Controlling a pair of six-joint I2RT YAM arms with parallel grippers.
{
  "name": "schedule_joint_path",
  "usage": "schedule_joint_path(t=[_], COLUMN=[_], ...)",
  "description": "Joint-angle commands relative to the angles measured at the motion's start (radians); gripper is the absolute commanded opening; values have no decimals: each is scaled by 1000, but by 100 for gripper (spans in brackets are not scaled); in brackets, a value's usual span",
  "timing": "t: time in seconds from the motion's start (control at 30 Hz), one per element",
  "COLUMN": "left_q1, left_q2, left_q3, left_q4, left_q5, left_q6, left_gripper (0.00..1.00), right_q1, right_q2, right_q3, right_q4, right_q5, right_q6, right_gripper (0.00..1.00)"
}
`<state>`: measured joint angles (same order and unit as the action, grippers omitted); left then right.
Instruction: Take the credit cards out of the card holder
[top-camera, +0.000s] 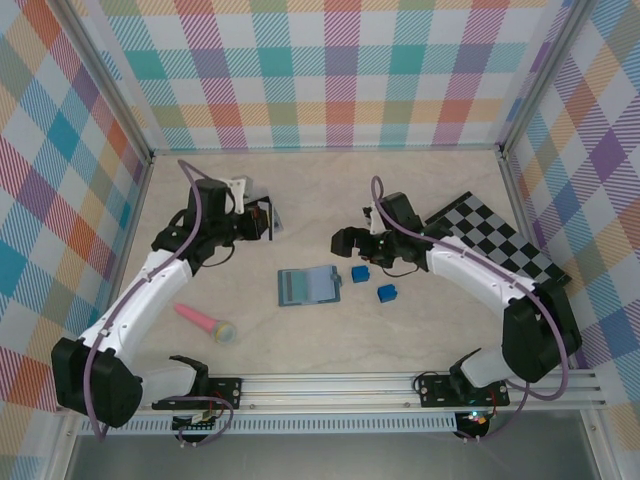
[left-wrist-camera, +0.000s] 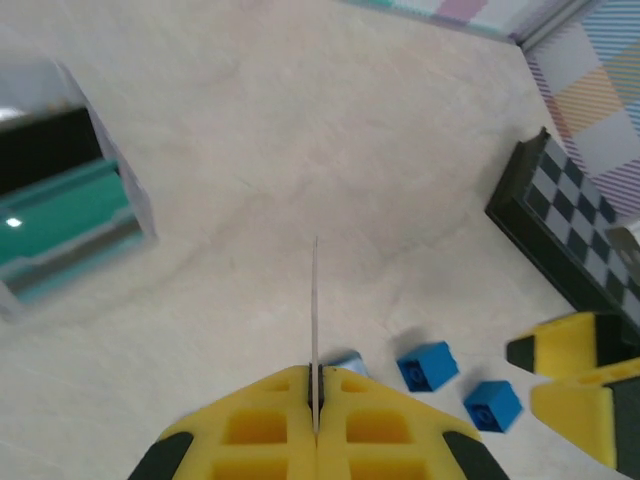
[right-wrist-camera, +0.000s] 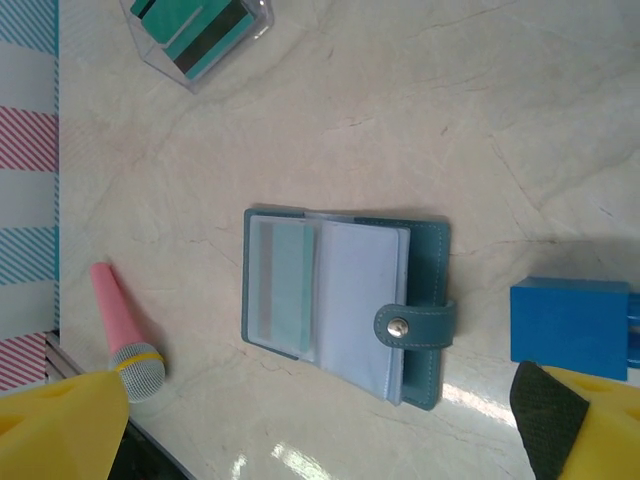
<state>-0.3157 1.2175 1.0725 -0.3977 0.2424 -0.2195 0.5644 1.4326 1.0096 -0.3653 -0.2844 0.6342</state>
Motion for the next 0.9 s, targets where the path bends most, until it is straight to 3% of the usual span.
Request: schedule_joint_path(t=[0.0, 0.2, 0.37, 0.53, 0.7, 0.87], left_q1=[17, 98, 168, 221, 240, 253], left_q2=[53, 206, 341, 514, 664, 724], left_q3=[81, 212, 293, 449, 582, 602], left_q4=[-48, -29, 38, -30, -131, -122], left_q5=[-131, -164, -72, 31, 52, 103], left_q6=[170, 354, 512, 667, 831, 901], left_gripper=[0, 0, 0, 0, 0, 0], right_q1=[-3, -3, -3, -3, -3, -3], right_q2=[-38, -61, -48, -20, 26, 80], right_q3=[-19, -48, -37, -9, 20, 69], right_q4=[-41, -23, -18, -9, -4, -6], right_q5=[24, 25, 17, 13, 3, -13], right_q6=[-12, 28, 41, 36, 19, -1], right_gripper=[100, 100, 100, 100, 100, 100])
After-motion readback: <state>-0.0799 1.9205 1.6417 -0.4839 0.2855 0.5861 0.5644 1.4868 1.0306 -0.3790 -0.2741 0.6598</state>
